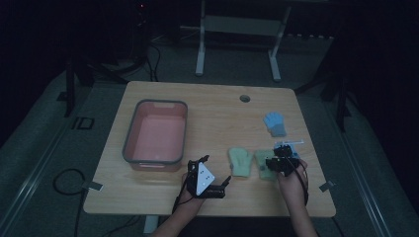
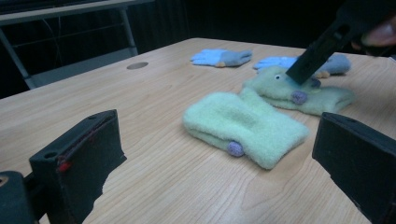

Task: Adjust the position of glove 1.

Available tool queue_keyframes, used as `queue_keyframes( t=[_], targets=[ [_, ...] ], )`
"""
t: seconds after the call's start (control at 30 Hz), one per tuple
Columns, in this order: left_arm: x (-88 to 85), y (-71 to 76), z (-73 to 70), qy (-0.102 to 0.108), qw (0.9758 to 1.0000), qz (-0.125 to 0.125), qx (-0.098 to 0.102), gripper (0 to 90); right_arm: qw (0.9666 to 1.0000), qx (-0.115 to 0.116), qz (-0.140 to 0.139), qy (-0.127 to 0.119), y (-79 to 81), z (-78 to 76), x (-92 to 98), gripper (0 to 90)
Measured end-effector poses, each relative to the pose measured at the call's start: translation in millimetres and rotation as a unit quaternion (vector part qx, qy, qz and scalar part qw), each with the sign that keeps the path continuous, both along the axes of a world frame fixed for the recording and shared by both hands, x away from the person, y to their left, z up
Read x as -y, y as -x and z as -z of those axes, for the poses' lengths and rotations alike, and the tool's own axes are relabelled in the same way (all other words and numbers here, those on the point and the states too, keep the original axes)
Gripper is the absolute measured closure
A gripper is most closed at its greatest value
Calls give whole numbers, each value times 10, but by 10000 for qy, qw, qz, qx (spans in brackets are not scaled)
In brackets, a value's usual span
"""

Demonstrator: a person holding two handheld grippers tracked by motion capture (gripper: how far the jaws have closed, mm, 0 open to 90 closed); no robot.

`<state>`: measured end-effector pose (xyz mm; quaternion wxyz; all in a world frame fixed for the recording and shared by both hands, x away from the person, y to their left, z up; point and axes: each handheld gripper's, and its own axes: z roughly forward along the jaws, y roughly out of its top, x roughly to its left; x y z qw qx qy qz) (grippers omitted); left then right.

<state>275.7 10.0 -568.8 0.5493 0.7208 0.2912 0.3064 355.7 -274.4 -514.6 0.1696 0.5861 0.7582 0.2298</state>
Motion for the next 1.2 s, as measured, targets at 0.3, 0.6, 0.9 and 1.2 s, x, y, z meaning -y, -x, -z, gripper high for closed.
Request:
queue_keyframes(
  t=[0.3, 0.6, 0.9, 1.2],
  targets=[
    [-5, -5, 0, 38, 10000, 26, -14, 18, 9929, 92, -1123, 368, -133, -193, 10, 613],
    [11, 0, 0, -28, 10000, 30, 4, 18, 9749, -112, -2184, 417, -203, -166, 176, 597],
    [8, 7, 1, -24, 10000, 28, 26, 47, 9766, -277, -2089, 424, -209, 95, 186, 615],
    [5, 11, 3, -7, 10000, -1, 52, 39, 9838, -31, -1778, 223, -124, 151, 191, 798]
  ],
)
